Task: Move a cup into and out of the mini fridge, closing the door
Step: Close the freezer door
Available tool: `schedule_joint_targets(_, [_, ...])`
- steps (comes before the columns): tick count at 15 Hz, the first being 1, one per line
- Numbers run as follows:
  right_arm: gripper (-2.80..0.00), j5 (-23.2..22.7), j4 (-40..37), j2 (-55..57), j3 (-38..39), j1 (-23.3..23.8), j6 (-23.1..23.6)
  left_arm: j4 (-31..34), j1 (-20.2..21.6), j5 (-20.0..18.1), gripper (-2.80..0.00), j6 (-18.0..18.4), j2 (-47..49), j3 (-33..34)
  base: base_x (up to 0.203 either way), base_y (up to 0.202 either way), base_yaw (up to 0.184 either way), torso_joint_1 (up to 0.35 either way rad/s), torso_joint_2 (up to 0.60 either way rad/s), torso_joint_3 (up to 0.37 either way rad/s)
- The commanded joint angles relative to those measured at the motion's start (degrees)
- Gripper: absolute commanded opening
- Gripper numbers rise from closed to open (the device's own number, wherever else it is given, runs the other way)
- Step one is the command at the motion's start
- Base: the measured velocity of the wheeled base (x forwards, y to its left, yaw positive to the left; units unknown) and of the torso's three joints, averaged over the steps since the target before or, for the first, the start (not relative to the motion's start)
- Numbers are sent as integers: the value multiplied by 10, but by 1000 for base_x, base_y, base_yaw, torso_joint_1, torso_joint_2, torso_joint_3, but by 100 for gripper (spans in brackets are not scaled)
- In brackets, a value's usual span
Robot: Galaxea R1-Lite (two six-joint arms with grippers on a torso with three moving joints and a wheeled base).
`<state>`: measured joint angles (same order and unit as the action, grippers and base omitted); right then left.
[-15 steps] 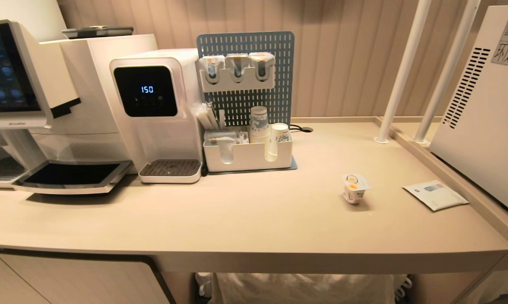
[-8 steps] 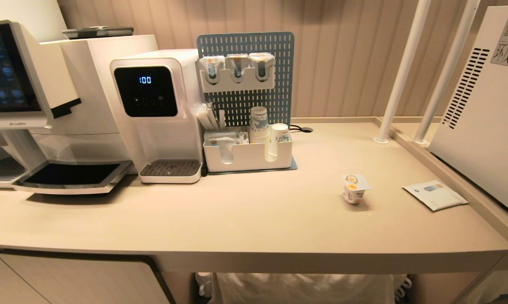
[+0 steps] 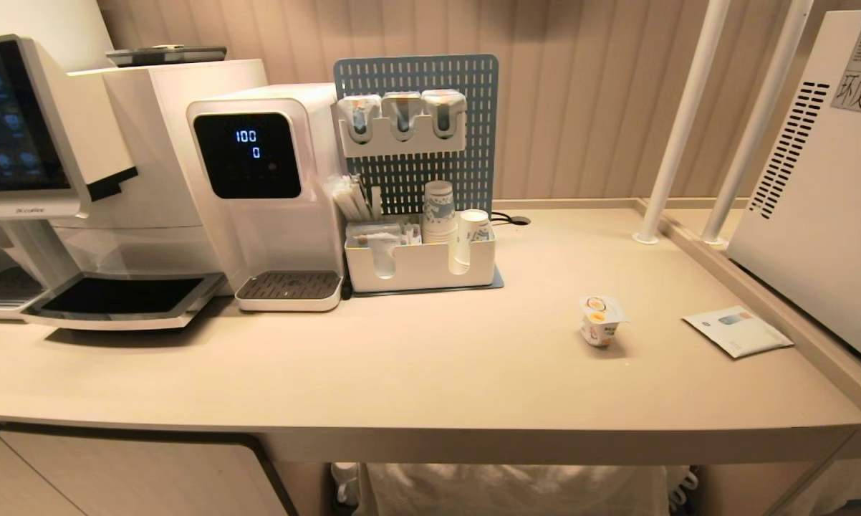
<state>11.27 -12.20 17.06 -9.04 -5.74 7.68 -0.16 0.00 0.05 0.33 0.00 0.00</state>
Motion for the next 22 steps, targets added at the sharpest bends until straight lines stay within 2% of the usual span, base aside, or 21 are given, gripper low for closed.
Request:
schedule_joint_targets(1, [-280,-19,-4,-8,5,31,0,0,0,-1,-280,0,1,0,0,0,0,0,0,0])
schedule_joint_targets(2, [-280,-46,-8,-21,6,60,4,0,0,0,-280,0,0,0,0,0,0,0,0,0])
schedule_joint_targets(3, [-280,-62,-8,-33,7,67,6,0,0,0,-280,0,1,0,0,0,0,0,0,0])
schedule_joint_targets(5, [-280,-79,9,-60,19,54,22,0,0,0,-280,0,1,0,0,0,0,0,0,0])
schedule_joint_targets(10, [-280,-81,19,-155,29,57,7,0,0,0,-280,0,0,0,0,0,0,0,0,0])
schedule_joint_targets(12, [-280,-87,56,-170,49,57,-4,0,0,0,-280,-3,0,0,0,0,0,0,0,0])
schedule_joint_targets(15, [-280,-110,102,-171,76,57,-61,0,0,0,-280,-2,0,0,0,0,0,0,0,0])
schedule_joint_targets(17, [-280,-112,135,-171,97,57,-68,0,0,0,-280,-2,0,0,0,0,0,0,0,0])
schedule_joint_targets(22, [-280,-113,134,-171,97,57,-64,0,0,0,-280,-2,0,0,0,0,0,0,0,0])
